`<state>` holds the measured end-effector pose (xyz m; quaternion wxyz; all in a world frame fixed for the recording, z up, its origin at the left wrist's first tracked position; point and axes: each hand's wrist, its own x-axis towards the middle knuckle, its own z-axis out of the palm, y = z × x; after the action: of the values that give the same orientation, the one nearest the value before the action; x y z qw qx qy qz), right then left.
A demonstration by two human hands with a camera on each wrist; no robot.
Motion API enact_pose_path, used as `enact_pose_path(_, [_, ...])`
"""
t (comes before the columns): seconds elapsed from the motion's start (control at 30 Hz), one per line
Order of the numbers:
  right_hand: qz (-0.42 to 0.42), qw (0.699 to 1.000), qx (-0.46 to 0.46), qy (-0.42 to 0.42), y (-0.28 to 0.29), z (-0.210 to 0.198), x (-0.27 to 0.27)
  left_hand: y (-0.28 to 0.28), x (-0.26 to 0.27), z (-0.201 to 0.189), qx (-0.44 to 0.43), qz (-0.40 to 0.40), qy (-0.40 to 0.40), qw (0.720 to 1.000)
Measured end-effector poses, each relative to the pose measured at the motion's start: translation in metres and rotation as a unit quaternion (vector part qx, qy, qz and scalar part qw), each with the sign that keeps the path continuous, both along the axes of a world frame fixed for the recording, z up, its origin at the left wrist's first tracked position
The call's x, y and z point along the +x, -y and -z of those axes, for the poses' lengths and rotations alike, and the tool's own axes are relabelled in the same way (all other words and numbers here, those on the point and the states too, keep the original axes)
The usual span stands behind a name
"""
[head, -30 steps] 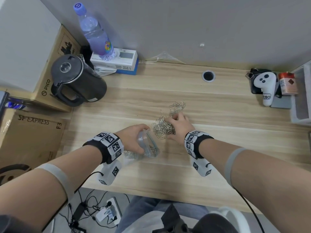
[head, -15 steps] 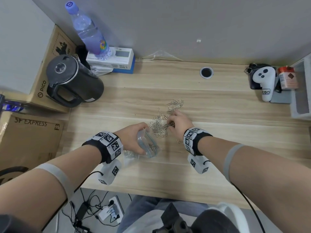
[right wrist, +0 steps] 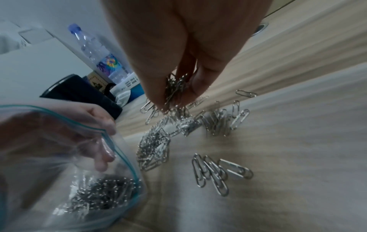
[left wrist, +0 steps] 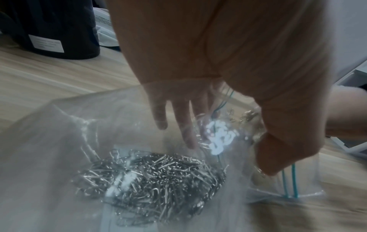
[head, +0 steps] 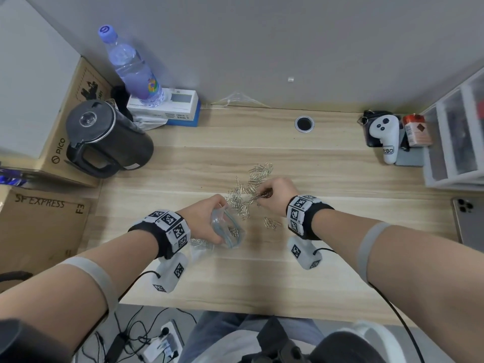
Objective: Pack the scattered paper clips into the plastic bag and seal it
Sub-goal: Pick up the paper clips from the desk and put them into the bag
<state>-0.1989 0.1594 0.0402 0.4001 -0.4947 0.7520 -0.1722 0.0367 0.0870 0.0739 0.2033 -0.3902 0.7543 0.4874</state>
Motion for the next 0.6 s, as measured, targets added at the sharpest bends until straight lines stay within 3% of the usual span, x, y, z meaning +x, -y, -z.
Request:
enact_pose_path(0.23, [-0.089,0.987,0.065,0.116,-0.001,-0.032,0.027,0.0,-0.006,-0.002,-0.008,0.02,-0.001,1.0])
enact_pose_path(0.43, [-0.026,0.985,0.054,0.161,-0.004,-0.03,0.077,0.0,-0.004,0.003,0.01,0.008,-0.032,0.999])
enact_pose_path(0.6, [-0.058,0.961,0.131,0.237,-0.006,-0.03,0.085,0.001,0.0,0.004,0.015,-0.01,-0.055,0.998])
